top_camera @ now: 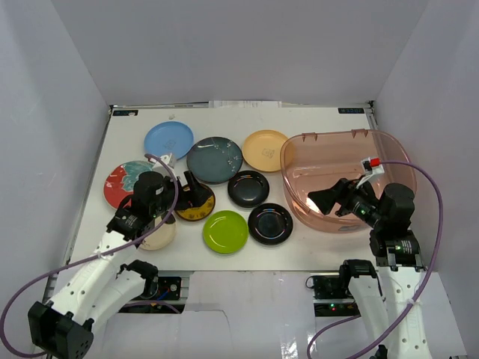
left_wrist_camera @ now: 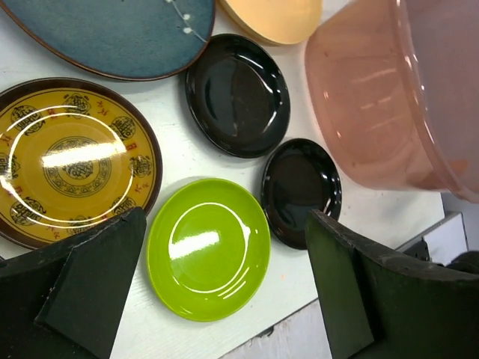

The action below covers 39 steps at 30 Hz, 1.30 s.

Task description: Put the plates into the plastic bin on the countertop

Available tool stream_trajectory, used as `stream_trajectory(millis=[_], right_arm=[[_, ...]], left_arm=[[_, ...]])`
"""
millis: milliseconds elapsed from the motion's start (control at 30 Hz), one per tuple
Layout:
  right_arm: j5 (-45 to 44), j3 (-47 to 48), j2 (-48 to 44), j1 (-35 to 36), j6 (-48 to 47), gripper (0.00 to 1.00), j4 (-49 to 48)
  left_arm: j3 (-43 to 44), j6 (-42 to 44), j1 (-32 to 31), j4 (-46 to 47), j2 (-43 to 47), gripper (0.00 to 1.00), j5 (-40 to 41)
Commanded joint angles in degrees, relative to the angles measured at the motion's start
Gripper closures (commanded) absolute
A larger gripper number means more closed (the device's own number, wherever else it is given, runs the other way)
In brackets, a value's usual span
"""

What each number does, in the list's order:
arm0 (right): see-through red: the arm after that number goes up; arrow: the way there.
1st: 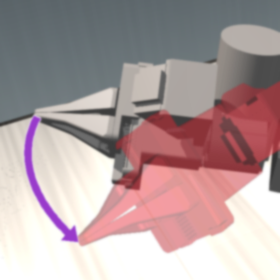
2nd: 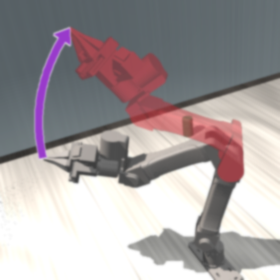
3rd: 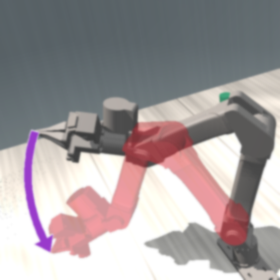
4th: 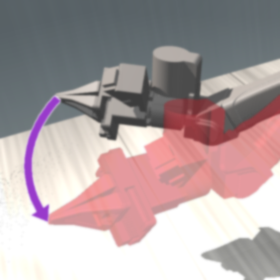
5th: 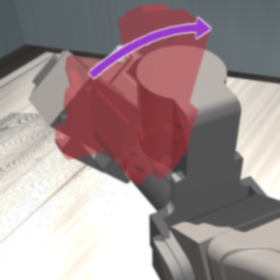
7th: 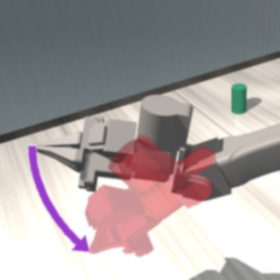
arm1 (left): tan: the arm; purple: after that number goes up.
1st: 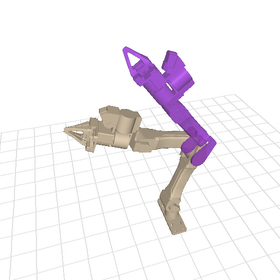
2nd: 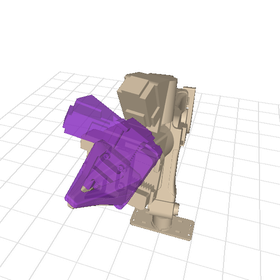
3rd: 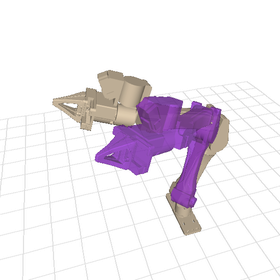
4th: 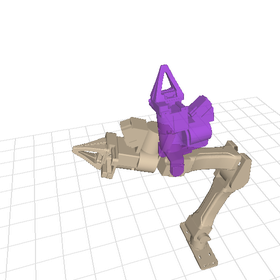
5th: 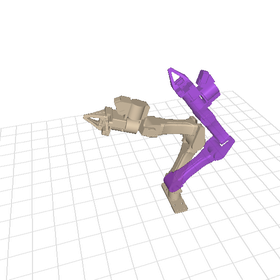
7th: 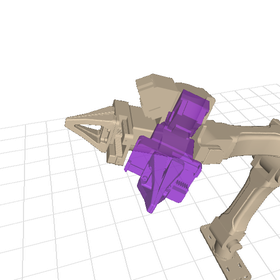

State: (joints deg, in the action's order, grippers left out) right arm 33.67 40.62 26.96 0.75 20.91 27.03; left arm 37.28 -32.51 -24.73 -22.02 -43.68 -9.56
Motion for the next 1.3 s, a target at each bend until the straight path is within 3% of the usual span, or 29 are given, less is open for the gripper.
stream_trajectory(millis=[0, 133, 367, 433, 567, 633, 1033, 1267], right_arm=[[2.3, 0.3, 0.3, -0.1, -1.1, 0.2, -2.0], [3.9, -1.2, -0.2, -0.1, -0.5, 0.2, -3.2], [6.3, -4.3, -2.7, 0.1, 2.0, 0.22, -5.3], [6.2, -4.8, -3.1, 0.2, 1.9, 0.23, -4.9], [5.8, -6.7, -4.8, 0.5, 1.8, 0.23, -5.1], [6.1, -7.5, -4.8, 0.6, 1.9, 0.23, -5.8], [6.8, -9.2, -6.0, 1.2, 1.5, 0.25, -5.9], [7.0, -9.6, -6.0, 1.2, 1.6, 0.25, -6.0]], left_arm=[[2.6, -1.9, -0.2, 3.1, -3.7, 0.02, 4.6], [3.6, -5.4, -0.1, 7.2, -9.5, 0.02, 13.8], [7.0, -11.3, 2.7, 13.5, -24.2, 0.02, 17.2], [7.4, -12.0, 5.3, 14.9, -27.0, 0.02, 15.7], [4.3, -15.4, 16.6, 21.0, -30.8, 0.08, 3.2], [3.9, -15.2, 18.9, 23.3, -32.2, 0.12, 2.8], [9.3, -12.7, 21.4, 33.1, -48.7, 0.31, -6.6], [8.6, -14.7, 21.4, 41.3, -54.5, 0.42, -7.3]])
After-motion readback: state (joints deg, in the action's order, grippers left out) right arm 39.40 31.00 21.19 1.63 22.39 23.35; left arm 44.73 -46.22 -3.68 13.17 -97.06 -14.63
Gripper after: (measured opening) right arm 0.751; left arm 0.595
